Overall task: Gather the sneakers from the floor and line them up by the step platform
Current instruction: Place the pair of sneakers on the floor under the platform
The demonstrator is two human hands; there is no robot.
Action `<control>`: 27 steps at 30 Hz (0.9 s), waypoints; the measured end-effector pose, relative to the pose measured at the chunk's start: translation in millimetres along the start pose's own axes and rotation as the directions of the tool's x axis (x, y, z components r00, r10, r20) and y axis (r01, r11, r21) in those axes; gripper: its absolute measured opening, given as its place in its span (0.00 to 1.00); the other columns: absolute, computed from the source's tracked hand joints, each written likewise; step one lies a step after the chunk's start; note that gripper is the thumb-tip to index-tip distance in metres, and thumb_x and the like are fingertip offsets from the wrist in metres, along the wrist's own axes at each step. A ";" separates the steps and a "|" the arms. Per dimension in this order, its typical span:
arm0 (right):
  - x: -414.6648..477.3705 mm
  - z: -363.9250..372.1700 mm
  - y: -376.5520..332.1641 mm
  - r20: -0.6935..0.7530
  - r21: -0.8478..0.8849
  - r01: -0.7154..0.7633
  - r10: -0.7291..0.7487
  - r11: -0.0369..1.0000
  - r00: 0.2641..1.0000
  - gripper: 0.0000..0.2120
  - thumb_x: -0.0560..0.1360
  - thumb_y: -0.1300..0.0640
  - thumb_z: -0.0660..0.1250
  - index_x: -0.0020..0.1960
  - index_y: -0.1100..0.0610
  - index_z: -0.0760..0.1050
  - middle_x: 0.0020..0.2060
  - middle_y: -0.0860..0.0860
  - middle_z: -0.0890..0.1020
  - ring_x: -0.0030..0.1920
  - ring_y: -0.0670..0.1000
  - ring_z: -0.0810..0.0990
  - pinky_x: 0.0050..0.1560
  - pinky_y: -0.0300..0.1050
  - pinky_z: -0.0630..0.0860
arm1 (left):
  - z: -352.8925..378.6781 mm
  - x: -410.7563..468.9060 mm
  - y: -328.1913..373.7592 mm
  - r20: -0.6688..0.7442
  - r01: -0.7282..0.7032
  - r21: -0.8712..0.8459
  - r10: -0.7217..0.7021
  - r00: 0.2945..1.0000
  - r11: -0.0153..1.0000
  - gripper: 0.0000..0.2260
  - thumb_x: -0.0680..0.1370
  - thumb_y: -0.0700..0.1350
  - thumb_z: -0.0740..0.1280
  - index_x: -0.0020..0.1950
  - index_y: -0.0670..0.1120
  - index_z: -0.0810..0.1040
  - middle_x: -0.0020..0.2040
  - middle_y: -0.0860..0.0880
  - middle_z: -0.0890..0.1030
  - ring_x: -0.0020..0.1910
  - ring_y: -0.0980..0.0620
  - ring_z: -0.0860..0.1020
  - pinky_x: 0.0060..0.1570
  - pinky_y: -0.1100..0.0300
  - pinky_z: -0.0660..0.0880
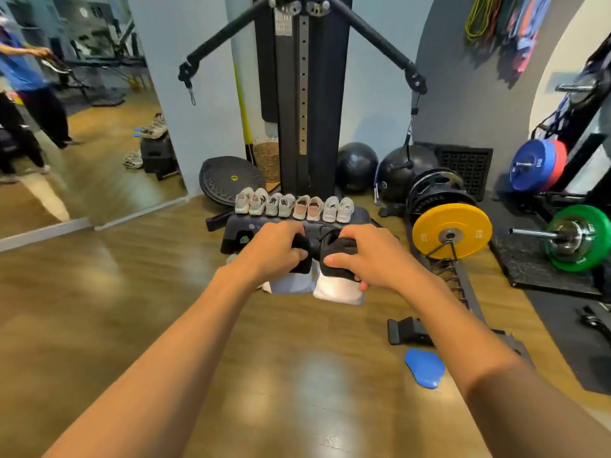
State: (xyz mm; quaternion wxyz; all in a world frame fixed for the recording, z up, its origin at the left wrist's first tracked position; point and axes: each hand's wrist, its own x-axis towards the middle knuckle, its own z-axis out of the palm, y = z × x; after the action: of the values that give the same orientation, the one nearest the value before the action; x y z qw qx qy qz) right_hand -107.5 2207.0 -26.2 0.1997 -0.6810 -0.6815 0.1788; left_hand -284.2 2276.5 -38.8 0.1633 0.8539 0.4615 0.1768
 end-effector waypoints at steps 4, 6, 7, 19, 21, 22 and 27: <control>99.3 5.9 38.7 -0.014 0.049 -0.043 0.043 0.998 0.999 0.09 0.73 0.46 0.70 0.41 0.46 0.71 0.34 0.44 0.78 0.24 0.48 0.80 0.23 0.41 0.77 | 16.7 97.1 -43.1 -0.003 0.000 0.015 0.000 1.000 1.000 0.05 0.74 0.41 0.69 0.47 0.46 0.74 0.45 0.45 0.80 0.46 0.45 0.76 0.39 0.57 0.67; 150.1 12.7 57.5 -0.024 0.081 -0.046 0.049 0.996 0.999 0.08 0.74 0.47 0.70 0.45 0.49 0.73 0.37 0.47 0.80 0.28 0.49 0.81 0.25 0.45 0.79 | 24.2 140.4 -63.5 -0.007 -0.007 0.069 0.008 1.000 0.998 0.08 0.74 0.40 0.69 0.44 0.47 0.70 0.43 0.46 0.77 0.46 0.43 0.76 0.39 0.54 0.68; 173.0 15.9 65.9 -0.030 0.093 -0.048 0.051 0.994 0.998 0.09 0.74 0.47 0.70 0.46 0.51 0.74 0.38 0.48 0.80 0.31 0.50 0.81 0.26 0.47 0.80 | 27.5 159.6 -72.4 -0.001 0.002 0.095 -0.002 1.000 0.996 0.09 0.74 0.39 0.68 0.43 0.47 0.69 0.43 0.46 0.77 0.46 0.43 0.75 0.39 0.52 0.70; 450.3 101.2 144.3 0.146 0.015 -0.125 0.122 0.992 0.982 0.17 0.68 0.51 0.75 0.51 0.50 0.70 0.50 0.51 0.82 0.50 0.54 0.79 0.43 0.46 0.74 | 114.2 379.8 -246.7 0.158 0.066 0.224 -0.103 0.982 0.972 0.05 0.77 0.39 0.65 0.48 0.44 0.69 0.49 0.44 0.76 0.52 0.44 0.71 0.42 0.49 0.72; 488.4 134.8 159.4 0.145 -0.015 -0.142 0.143 0.990 0.979 0.18 0.68 0.52 0.74 0.53 0.52 0.71 0.51 0.52 0.81 0.52 0.56 0.79 0.45 0.48 0.74 | 140.9 410.9 -281.7 0.191 0.079 0.213 -0.121 0.974 0.974 0.05 0.77 0.40 0.65 0.51 0.43 0.71 0.51 0.44 0.77 0.53 0.44 0.71 0.44 0.51 0.71; 506.1 152.3 167.4 0.147 -0.018 -0.157 0.158 0.987 0.976 0.17 0.69 0.52 0.74 0.54 0.53 0.71 0.51 0.53 0.80 0.52 0.56 0.78 0.45 0.47 0.73 | 153.9 426.3 -299.5 0.199 0.087 0.202 -0.128 0.972 0.975 0.05 0.77 0.40 0.65 0.51 0.43 0.71 0.51 0.44 0.77 0.53 0.44 0.71 0.45 0.50 0.72; 576.5 241.9 217.6 0.190 -0.001 -0.240 0.235 0.971 0.953 0.14 0.72 0.58 0.69 0.54 0.53 0.69 0.52 0.51 0.75 0.51 0.57 0.77 0.47 0.51 0.75 | 231.8 492.1 -375.7 0.260 0.101 0.159 -0.141 0.955 0.982 0.04 0.77 0.38 0.65 0.50 0.42 0.71 0.48 0.44 0.76 0.51 0.45 0.71 0.47 0.46 0.74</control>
State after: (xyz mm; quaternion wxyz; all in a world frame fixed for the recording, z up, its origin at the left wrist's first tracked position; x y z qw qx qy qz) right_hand -41.7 2792.0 -329.0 0.1188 -0.7357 -0.6085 0.2726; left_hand -202.0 2861.6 -335.5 0.1731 0.8496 0.4980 0.0147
